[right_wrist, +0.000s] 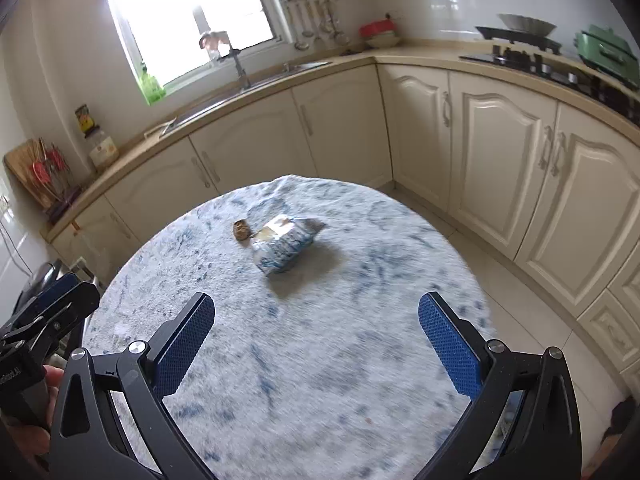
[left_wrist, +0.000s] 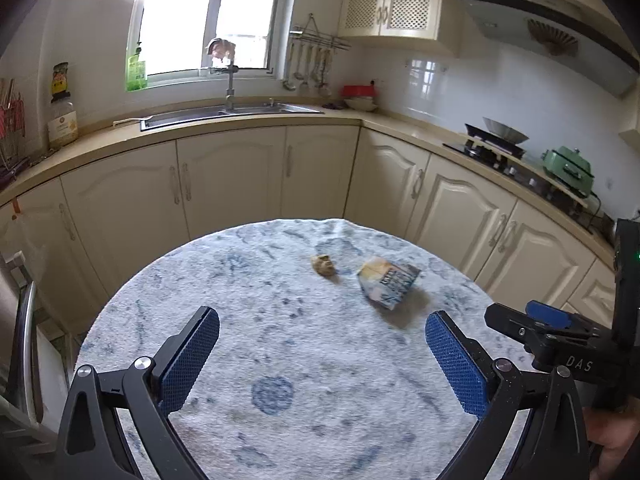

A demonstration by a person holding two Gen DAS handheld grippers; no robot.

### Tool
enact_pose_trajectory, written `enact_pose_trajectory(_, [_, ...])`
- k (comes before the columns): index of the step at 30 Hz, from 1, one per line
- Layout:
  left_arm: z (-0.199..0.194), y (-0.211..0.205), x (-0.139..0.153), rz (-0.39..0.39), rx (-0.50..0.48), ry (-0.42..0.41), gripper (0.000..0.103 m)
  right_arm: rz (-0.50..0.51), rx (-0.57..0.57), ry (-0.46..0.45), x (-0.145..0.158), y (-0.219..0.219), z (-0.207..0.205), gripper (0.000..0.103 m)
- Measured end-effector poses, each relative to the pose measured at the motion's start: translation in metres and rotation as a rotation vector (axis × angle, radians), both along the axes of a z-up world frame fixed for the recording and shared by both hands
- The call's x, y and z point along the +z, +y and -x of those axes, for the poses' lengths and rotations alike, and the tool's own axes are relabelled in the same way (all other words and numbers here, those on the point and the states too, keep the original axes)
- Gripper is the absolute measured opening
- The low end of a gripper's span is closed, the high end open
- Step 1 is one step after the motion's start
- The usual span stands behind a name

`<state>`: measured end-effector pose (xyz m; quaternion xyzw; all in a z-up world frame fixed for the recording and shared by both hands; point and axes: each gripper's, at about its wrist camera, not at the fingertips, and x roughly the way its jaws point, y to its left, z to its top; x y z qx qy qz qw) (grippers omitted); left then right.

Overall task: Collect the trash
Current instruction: 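Bring both tools back over the remaining trash on the table, then grasp the milk carton with the right tool while the left tool grasps the last sausage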

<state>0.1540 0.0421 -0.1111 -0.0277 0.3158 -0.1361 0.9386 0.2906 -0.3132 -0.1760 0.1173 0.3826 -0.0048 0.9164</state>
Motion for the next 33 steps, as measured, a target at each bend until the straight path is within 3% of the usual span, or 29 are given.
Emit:
enact_pose_trajectory(5, [-0.026,0.013,-0.010,-0.004,0.038,0.022,0.102,0.052,0.010,0.060,-0.018,0.023,-0.041,0.103])
enact_pose_trajectory(10, [-0.068,-0.001,-0.022,-0.036,0.048,0.046,0.102,0.096,0.008,0.126,-0.039,0.030,-0.084,0.103])
enact_pose_trajectory(17, [-0.156,-0.026,-0.052,-0.058,0.048,0.115,0.102,0.127,0.033,0.204,-0.073,0.039,-0.141,0.103])
enact_pose_trajectory(19, [-0.169,-0.028,-0.057,-0.067,0.051,0.127,0.102,0.133,0.054,0.204,-0.082,0.044,-0.147,0.099])
enact_pose_trajectory(23, [-0.188,-0.032,-0.069,-0.089,0.057,0.147,0.102,0.178,0.098,0.174,-0.083,0.048,-0.148,0.077])
enact_pose_trajectory(33, [-0.222,-0.077,-0.083,-0.166,-0.014,0.138,0.102,0.056,0.033,0.112,-0.078,0.016,-0.139,0.077])
